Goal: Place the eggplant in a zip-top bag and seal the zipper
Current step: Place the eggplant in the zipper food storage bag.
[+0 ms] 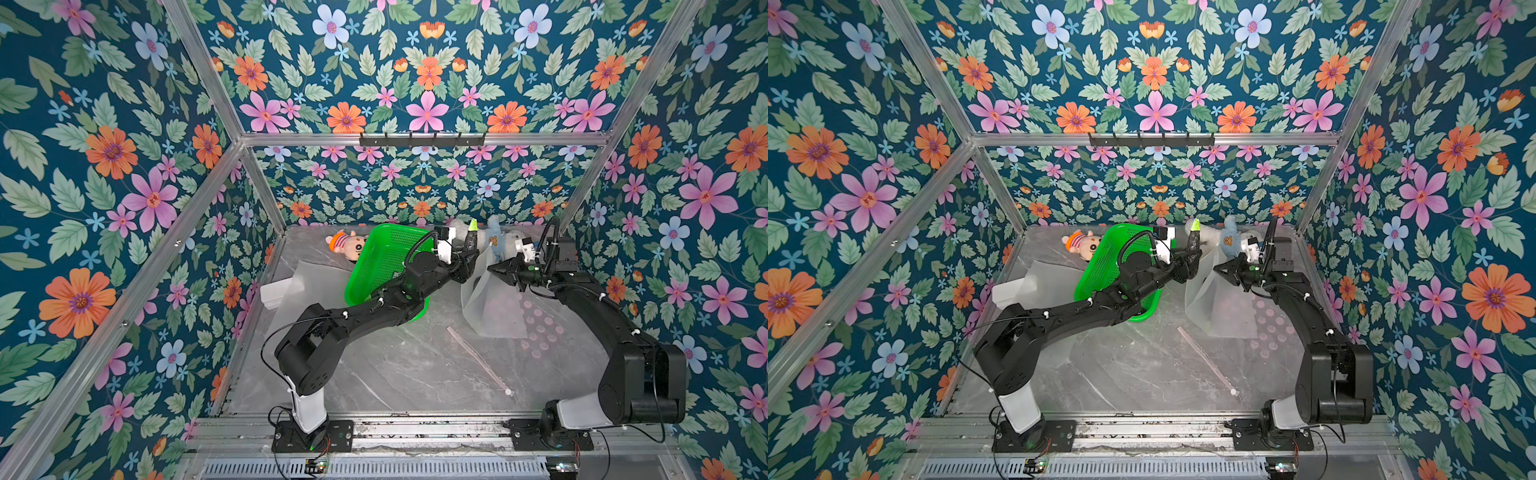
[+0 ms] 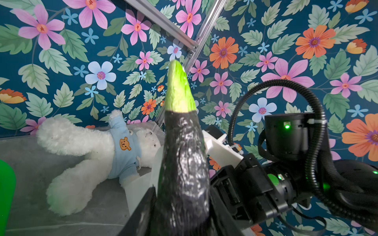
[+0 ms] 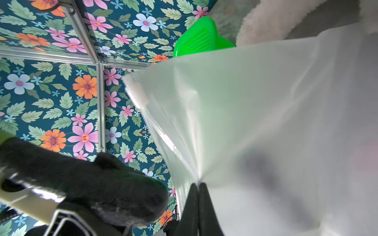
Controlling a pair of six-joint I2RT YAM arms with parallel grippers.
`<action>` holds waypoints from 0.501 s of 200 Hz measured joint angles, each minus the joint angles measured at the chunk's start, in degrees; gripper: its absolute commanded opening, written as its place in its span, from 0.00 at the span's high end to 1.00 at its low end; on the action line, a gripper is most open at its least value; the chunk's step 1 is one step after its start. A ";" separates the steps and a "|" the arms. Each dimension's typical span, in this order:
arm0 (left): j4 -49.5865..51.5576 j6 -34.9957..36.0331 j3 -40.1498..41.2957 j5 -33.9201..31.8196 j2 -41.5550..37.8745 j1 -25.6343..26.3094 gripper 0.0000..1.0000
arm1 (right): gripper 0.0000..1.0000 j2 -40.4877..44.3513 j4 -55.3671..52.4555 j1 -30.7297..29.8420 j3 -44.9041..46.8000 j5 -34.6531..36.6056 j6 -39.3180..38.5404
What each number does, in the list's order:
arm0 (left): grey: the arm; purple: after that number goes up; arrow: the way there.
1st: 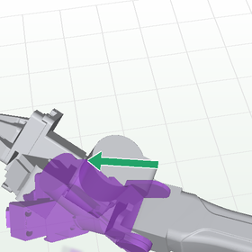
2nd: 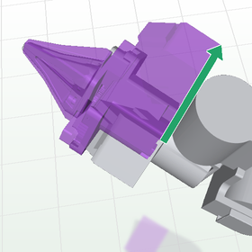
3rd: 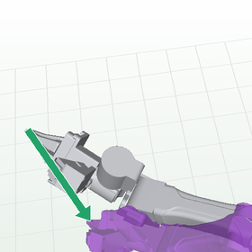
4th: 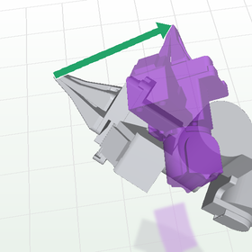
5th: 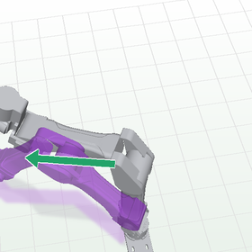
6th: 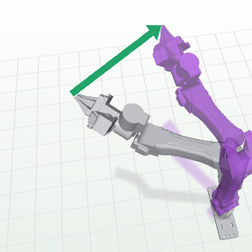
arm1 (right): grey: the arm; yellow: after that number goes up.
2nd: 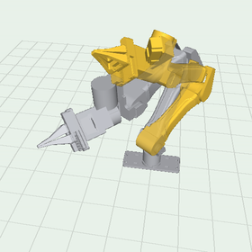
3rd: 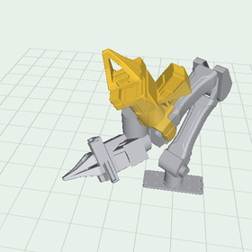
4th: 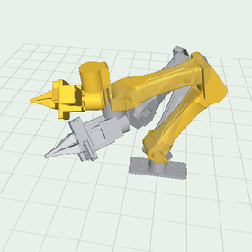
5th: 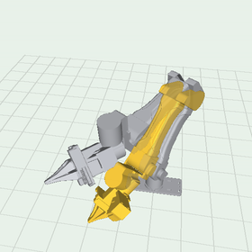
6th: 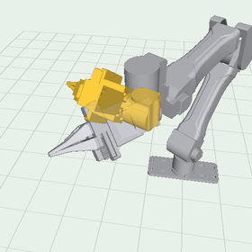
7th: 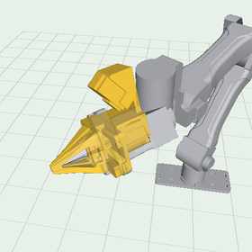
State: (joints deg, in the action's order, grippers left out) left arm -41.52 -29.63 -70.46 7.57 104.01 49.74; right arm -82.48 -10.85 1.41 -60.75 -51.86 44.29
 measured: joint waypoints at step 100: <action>-1.29 -0.17 2.08 0.39 2.97 2.29 0.60 | 1.00 0.50 5.05 2.86 1.14 -3.45 5.25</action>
State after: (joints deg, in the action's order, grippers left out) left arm -42.81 -29.80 -68.38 7.97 106.98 52.03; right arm -81.97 -5.80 4.27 -59.61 -55.31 49.54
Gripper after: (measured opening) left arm 0.399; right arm 0.051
